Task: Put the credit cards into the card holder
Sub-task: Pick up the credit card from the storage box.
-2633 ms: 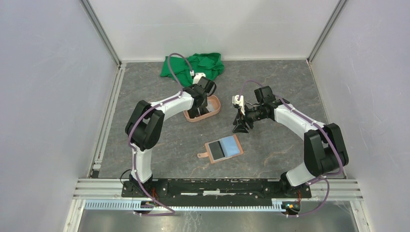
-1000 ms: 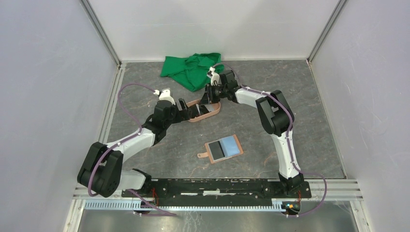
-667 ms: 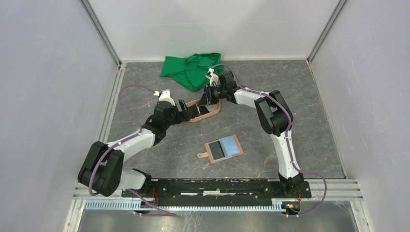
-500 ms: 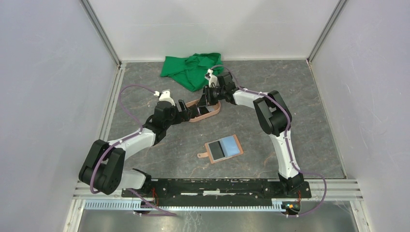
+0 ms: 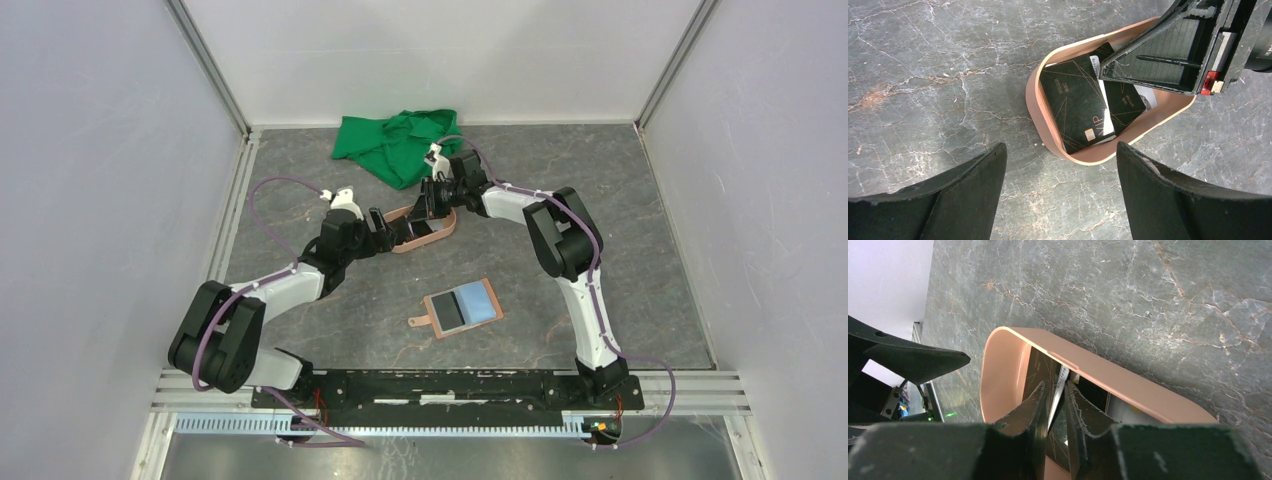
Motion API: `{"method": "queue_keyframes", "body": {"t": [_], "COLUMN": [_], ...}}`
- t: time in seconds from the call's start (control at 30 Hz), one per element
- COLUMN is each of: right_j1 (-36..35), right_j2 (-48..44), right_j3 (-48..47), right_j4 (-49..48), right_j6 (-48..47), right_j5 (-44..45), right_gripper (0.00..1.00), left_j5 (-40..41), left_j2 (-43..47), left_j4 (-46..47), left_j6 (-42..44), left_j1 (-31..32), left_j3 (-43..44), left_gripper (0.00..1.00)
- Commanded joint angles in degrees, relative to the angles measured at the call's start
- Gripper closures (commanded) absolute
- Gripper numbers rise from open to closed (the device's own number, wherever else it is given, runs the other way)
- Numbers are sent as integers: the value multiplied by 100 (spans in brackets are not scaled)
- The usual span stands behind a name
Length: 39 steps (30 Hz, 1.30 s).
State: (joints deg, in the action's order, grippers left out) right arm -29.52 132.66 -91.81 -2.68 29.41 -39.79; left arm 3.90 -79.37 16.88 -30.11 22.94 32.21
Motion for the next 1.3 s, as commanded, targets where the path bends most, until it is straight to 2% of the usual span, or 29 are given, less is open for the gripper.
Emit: {"method": "queue_keyframes", "body": {"t": [0.0,0.2,0.43,0.63,1.2,1.27], "right_j1": [-23,-14,-6,118,376,360], "right_j2": [102,172,194,-30,-416,-327], "right_j3": [-206,-194,-134,60,168,159], "right_j4": [-211,-293,-401,-812,-795,-898], "right_j6": [185,368,530,773,388,478], "right_j5": [83,103,47,-220,-337,-429], "right_gripper": [79,83,100,100,100,96], "left_j5": [-76,-103,-120,-152,-313,-328], "left_j2": [1,35,51,143,236,190], "left_j4": [290,289,289,245,334,375], "left_j6": [-118,-136,-144,-158,-249,-271], "left_j1": [-40,-55,-64,-74,-96,-90], "left_j3": [-40,-77,-81,-83,-100,-102], "left_gripper": [14,14,15,16,17,17]}}
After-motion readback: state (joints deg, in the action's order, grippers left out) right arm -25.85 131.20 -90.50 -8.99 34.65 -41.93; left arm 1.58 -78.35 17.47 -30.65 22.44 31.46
